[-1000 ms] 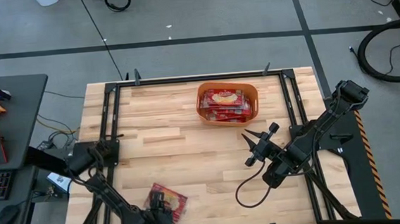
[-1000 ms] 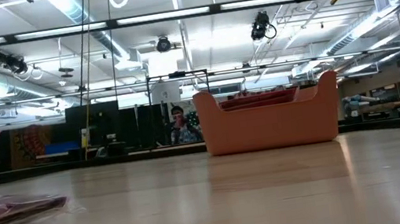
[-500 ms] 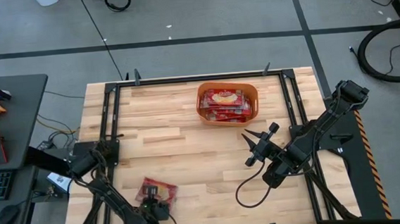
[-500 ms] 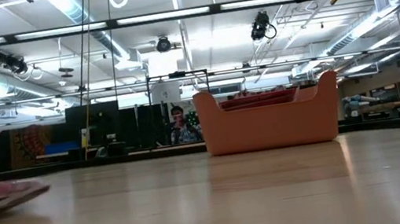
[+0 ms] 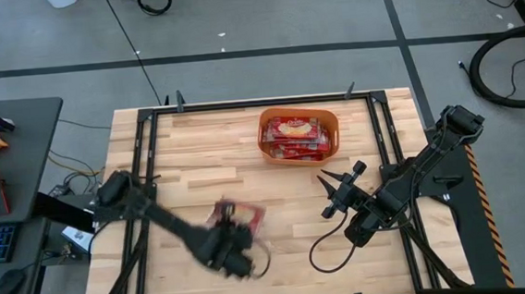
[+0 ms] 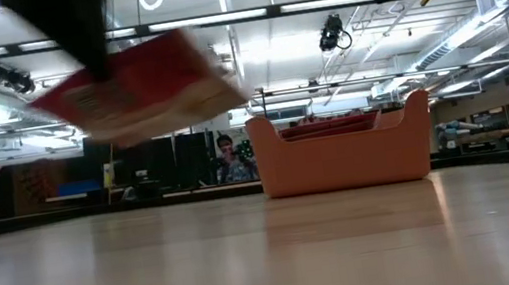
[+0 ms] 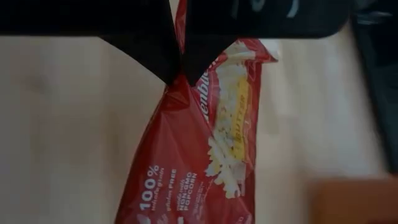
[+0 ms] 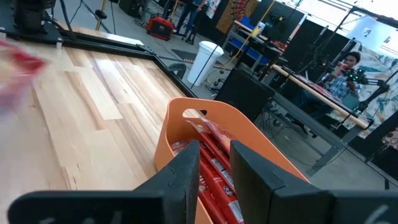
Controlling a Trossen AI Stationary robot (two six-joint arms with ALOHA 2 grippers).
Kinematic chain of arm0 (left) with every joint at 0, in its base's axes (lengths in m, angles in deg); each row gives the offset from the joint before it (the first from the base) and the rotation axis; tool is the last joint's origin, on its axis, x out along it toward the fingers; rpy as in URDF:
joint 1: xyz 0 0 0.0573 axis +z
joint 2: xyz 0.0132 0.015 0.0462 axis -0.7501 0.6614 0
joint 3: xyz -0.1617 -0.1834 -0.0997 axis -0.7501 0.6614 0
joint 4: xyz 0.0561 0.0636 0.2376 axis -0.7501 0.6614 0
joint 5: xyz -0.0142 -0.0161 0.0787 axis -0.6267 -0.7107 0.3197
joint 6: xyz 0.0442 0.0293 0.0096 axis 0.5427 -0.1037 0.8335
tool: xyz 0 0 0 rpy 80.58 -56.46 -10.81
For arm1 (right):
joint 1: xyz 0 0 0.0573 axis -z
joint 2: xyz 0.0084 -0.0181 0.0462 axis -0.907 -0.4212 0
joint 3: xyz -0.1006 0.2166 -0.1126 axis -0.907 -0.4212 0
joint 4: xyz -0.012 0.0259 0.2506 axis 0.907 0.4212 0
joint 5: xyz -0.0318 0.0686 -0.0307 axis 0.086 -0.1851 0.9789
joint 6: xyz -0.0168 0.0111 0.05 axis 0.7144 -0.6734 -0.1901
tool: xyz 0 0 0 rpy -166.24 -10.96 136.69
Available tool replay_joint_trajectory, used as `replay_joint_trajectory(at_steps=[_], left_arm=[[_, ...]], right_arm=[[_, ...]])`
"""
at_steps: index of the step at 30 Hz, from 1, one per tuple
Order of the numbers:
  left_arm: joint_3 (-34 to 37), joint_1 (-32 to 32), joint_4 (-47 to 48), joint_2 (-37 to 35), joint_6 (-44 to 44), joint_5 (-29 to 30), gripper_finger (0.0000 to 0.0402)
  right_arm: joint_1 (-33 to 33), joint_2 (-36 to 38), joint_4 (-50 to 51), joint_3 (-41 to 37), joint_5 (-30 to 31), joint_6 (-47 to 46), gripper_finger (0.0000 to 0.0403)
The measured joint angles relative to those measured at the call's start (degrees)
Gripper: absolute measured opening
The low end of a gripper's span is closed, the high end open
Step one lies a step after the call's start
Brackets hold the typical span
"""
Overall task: Sort popcorn bags into baskets
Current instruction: Put the red popcorn bag into the orange bin
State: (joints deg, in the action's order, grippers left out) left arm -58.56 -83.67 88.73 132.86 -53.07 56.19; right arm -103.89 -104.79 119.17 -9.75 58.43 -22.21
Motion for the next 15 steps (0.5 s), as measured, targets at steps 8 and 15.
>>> replay_joint_trajectory(at_steps=[8, 15], left_arm=[[-6.8, 14.9, -2.6, -1.0, 23.0, 8.4, 0.0023], [-7.9, 28.1, -17.1, -0.9, 41.9, 5.6, 0.0024]], right_arm=[[0.0, 0.0, 0.0, 0.0, -0.2, 0.2, 0.0094], [0.0, 0.0, 0.0, 0.0, -0.4, 1.0, 0.0094]])
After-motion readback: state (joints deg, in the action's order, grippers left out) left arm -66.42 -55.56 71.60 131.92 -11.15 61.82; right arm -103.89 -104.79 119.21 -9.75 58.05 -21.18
